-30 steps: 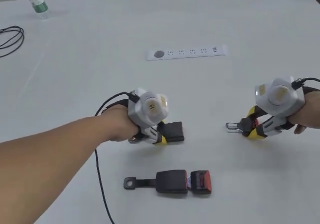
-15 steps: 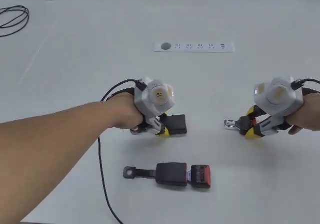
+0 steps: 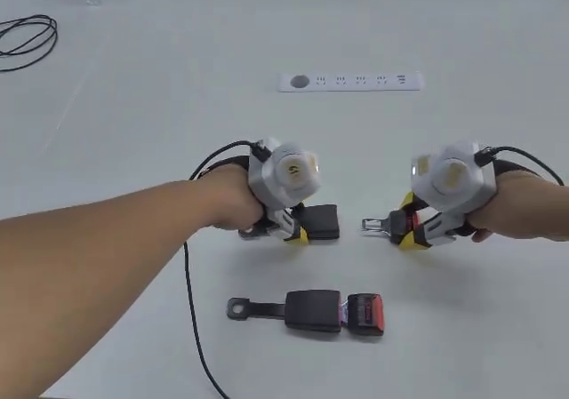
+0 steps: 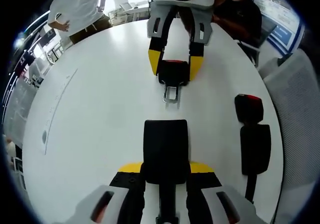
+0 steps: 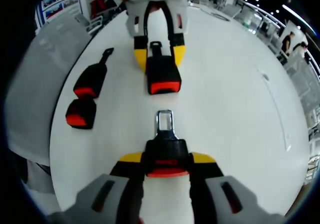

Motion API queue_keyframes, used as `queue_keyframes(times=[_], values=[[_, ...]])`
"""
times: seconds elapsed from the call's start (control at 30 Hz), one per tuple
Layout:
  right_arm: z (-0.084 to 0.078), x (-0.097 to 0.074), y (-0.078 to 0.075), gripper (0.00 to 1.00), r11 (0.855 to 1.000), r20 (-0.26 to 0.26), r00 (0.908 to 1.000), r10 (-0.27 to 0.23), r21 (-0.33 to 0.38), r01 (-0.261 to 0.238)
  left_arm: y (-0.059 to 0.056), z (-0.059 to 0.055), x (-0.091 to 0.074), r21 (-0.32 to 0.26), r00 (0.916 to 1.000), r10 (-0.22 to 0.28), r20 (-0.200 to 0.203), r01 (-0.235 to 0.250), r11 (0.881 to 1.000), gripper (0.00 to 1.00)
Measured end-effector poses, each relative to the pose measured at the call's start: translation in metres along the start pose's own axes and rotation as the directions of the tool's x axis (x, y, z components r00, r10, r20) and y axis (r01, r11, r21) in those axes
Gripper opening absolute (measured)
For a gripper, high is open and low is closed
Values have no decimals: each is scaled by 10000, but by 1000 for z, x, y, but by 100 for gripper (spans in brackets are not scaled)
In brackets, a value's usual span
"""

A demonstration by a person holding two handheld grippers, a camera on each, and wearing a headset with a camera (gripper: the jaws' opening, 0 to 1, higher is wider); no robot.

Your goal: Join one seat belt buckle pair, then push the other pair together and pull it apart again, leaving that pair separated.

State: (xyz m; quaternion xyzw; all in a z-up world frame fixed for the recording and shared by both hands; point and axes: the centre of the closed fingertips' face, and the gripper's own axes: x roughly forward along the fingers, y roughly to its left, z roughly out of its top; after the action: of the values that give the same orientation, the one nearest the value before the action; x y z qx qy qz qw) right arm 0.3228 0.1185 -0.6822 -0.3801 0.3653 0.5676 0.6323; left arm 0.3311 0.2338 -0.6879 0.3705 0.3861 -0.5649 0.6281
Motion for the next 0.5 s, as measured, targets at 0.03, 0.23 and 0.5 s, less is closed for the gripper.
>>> queue_keyframes(times=[0.03,0.23,0.5], values=[[3,1,-1,34,10000,18,10000,-26,7,26,0,0,0,75,10000,-25,-45,25,10000,31],[19,8,-2,34,9999,94,9999,-110,-32,111,0,0,-2,227,9997,-101,-227,106,9997,31],[28,10,-11,34,9986,157,9992,-369,-380,375,2,0,-4,186,9996,-100,-249,104,9998,31]])
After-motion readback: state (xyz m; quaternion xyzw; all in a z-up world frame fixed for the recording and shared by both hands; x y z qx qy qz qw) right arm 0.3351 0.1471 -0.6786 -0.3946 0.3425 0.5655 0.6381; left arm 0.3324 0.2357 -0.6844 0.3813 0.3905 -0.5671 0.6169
